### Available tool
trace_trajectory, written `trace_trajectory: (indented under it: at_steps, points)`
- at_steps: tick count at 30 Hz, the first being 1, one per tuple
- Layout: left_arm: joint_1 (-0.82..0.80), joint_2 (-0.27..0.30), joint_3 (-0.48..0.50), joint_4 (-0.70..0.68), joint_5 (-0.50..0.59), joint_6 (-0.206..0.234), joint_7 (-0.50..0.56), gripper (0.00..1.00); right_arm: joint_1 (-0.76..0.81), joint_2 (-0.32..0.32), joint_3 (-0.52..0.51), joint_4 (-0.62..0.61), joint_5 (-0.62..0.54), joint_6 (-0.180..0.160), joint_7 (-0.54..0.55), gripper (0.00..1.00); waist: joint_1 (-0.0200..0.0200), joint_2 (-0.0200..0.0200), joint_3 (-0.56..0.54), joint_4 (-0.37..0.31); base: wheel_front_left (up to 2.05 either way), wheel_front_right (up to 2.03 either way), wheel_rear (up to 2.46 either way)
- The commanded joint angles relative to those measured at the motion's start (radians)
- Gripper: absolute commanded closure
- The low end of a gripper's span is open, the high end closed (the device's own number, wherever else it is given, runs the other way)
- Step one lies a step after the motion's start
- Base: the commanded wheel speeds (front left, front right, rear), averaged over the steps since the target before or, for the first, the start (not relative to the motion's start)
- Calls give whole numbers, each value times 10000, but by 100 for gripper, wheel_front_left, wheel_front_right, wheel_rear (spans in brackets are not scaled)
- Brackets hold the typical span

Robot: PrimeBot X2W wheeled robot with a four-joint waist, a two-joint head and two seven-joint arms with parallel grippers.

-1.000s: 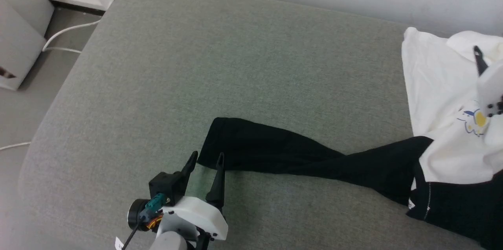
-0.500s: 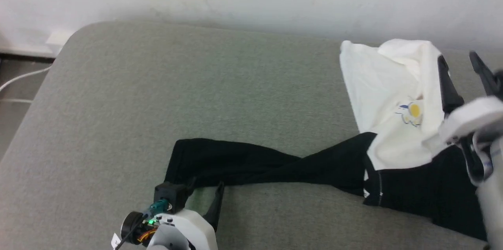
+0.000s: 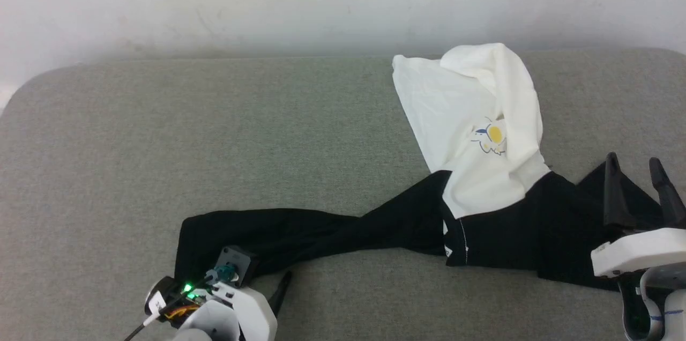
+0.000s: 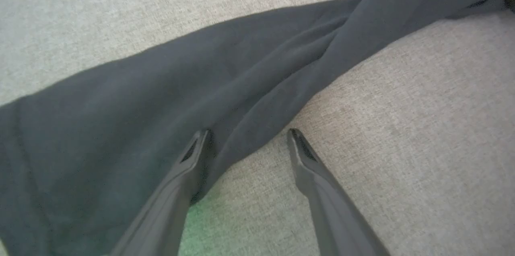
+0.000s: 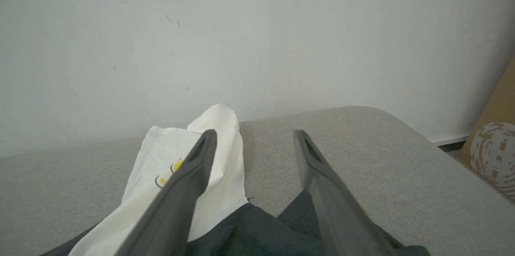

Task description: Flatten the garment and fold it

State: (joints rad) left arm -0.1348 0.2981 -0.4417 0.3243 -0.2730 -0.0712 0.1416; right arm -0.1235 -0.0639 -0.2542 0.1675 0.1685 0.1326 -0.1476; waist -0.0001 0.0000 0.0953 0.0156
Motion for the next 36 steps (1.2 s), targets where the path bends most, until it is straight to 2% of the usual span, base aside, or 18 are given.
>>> trace_trajectory:
  at_steps: [1,3,4,5,8,12,18,19,22,29,33,36]
  points:
    - [-181,139,-83,165,141,-49,257,0,126,76,-33,-289,-36,-19,113,0,1,0,256,-340,0,0,0]
    - [-260,240,-160,352,226,-34,522,0,195,105,-82,-492,-48,-19,217,0,1,0,304,-392,0,0,0]
    - [-280,266,-202,423,219,-59,637,58,221,114,-107,-569,-52,-19,259,0,1,0,316,-408,0,0,0]
    - [-275,257,-199,453,135,-87,697,100,243,121,-137,-633,-50,-19,289,0,1,0,320,-413,0,0,0]
    - [-193,273,-88,324,-59,-89,518,100,365,131,-254,-701,-5,-19,334,0,1,0,182,-336,0,0,0]
    - [189,417,242,-352,-214,204,-28,100,567,134,-420,-680,80,-19,321,0,1,0,-171,-82,0,0,0]
    - [1111,895,1236,-2417,-527,1047,-594,100,850,135,-567,-686,105,-19,289,0,1,0,-748,431,0,0,0]
    - [1111,895,1236,-2417,-527,1047,-594,100,850,135,-567,-686,105,-19,289,0,1,0,-748,431,0,0,0]
    - [1604,1171,1907,-3637,-723,1564,-619,100,914,136,-535,-698,91,-19,312,0,1,0,-907,595,0,0,0]
    - [2297,1966,3615,-5981,-935,2631,-289,100,977,136,-297,-649,5,-19,312,0,1,0,-896,525,0,0,0]
    - [1733,2639,4001,-6295,-703,2695,274,100,873,136,-80,-583,3,-19,282,0,1,0,-633,172,0,0,0]
    - [827,3202,3979,-5814,-453,2538,916,100,649,137,189,-619,-25,-19,276,0,1,0,-255,-243,0,0,0]
